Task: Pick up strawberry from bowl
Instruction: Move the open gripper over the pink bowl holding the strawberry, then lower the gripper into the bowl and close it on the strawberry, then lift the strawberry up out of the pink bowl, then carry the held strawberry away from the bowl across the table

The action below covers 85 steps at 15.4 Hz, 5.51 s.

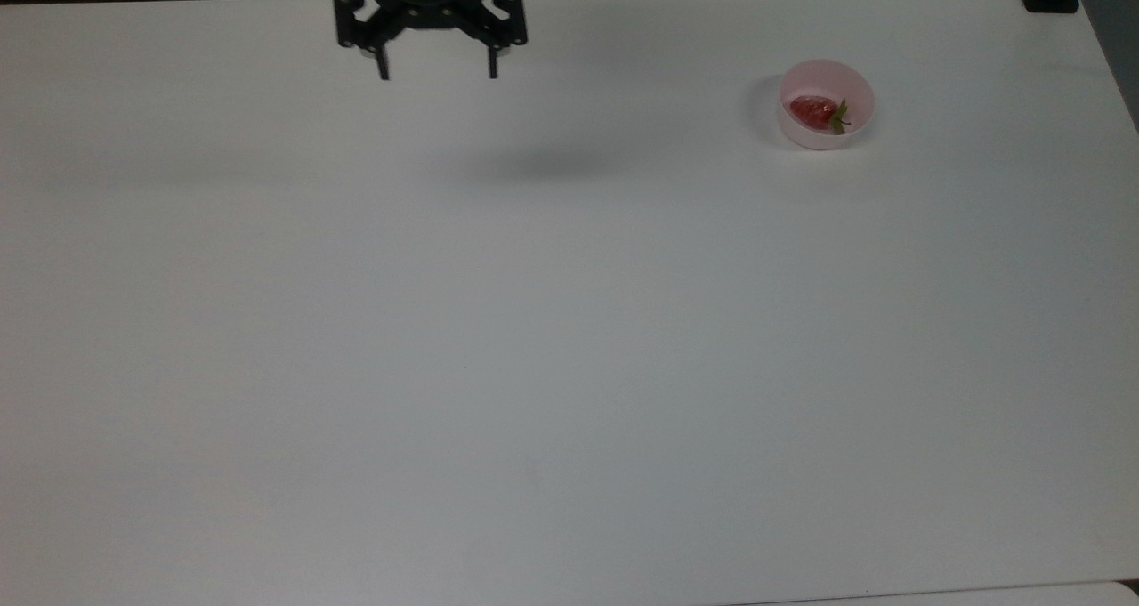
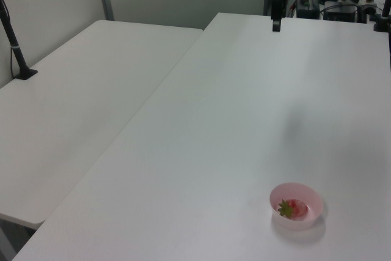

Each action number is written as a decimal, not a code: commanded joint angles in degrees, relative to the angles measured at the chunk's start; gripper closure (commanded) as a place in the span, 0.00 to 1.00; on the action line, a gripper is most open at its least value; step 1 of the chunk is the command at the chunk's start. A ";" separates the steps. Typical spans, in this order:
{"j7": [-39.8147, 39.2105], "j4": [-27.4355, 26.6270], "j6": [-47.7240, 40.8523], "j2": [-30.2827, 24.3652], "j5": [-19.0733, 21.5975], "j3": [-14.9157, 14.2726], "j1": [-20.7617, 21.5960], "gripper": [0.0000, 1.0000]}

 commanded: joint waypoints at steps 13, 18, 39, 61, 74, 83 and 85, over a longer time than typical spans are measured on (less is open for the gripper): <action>-2.52 -5.94 4.12 8.75 4.71 -3.06 39.60 0.19; -0.15 -5.77 9.66 14.30 2.78 -0.87 42.34 0.24; 5.48 -6.74 13.98 20.19 -4.96 3.89 42.16 0.56; -4.17 -3.04 1.49 5.16 -1.44 3.19 13.63 0.70; -16.23 -13.76 18.81 13.77 -8.30 -5.60 -1.61 0.68; -11.33 -16.67 19.16 12.99 -7.95 -5.60 -0.91 0.00; -5.46 -15.71 18.81 10.28 -8.04 -5.60 -0.73 0.00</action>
